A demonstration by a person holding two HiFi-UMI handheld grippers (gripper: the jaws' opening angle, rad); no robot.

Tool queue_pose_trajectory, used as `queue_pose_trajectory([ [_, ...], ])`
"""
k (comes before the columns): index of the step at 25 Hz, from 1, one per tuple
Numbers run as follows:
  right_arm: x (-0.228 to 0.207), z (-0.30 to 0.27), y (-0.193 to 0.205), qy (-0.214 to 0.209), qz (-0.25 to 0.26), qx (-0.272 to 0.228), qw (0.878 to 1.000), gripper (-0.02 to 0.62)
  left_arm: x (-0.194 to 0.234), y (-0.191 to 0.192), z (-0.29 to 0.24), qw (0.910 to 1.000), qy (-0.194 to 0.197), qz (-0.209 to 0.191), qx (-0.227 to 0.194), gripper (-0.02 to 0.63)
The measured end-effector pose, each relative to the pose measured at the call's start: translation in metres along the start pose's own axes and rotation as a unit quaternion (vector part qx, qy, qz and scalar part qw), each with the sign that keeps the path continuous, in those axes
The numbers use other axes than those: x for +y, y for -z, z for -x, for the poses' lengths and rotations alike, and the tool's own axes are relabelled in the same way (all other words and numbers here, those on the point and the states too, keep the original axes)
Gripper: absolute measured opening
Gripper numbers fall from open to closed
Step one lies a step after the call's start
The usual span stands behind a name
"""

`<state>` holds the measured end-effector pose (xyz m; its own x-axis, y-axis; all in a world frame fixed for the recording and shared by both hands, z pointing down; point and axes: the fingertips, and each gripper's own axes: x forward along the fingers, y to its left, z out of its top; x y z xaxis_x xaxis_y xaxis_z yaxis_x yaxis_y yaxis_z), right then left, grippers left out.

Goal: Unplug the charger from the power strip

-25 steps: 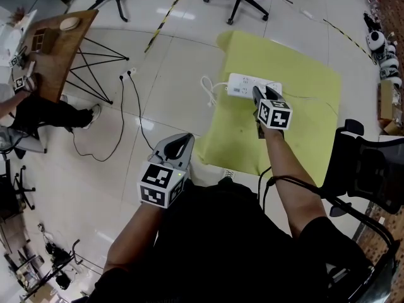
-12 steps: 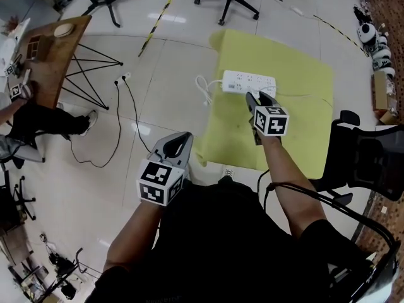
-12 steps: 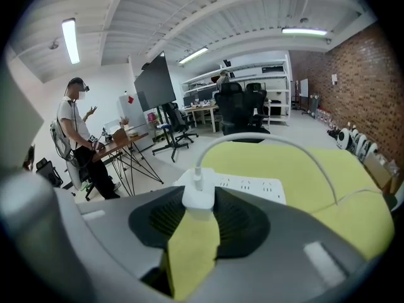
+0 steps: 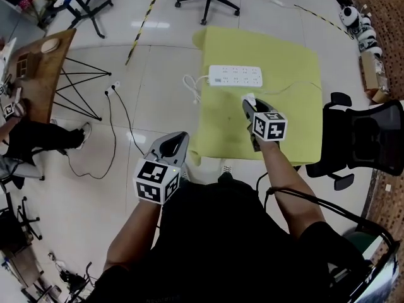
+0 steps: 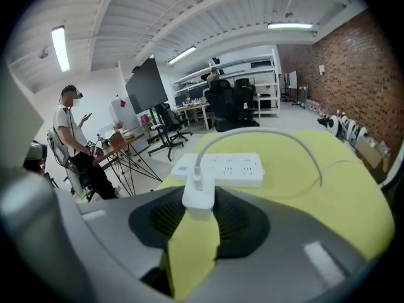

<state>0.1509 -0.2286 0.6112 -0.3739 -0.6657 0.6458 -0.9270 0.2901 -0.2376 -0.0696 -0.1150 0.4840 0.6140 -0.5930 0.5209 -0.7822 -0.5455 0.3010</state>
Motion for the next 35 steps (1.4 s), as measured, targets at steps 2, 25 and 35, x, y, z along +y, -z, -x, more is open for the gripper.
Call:
queue_pose_trajectory([
  [2,-0.005,0.011,0.012,0.000,-0.019,0.003,1.000,0.137,-0.004,0.001,-0.002,1.0000,0.009,-0.004,0.003,0.005],
  [25,-0.027,0.095,0.158,-0.093,-0.442,0.014,0.892,0.138,-0.063,-0.003,-0.025,0.9948,0.088,-0.049,0.018,0.006],
  [35,-0.066,0.119,0.176,0.024,-0.450,-0.010,0.893,0.195,-0.070,-0.002,-0.017,0.9914,0.112,-0.064,0.019,0.006],
])
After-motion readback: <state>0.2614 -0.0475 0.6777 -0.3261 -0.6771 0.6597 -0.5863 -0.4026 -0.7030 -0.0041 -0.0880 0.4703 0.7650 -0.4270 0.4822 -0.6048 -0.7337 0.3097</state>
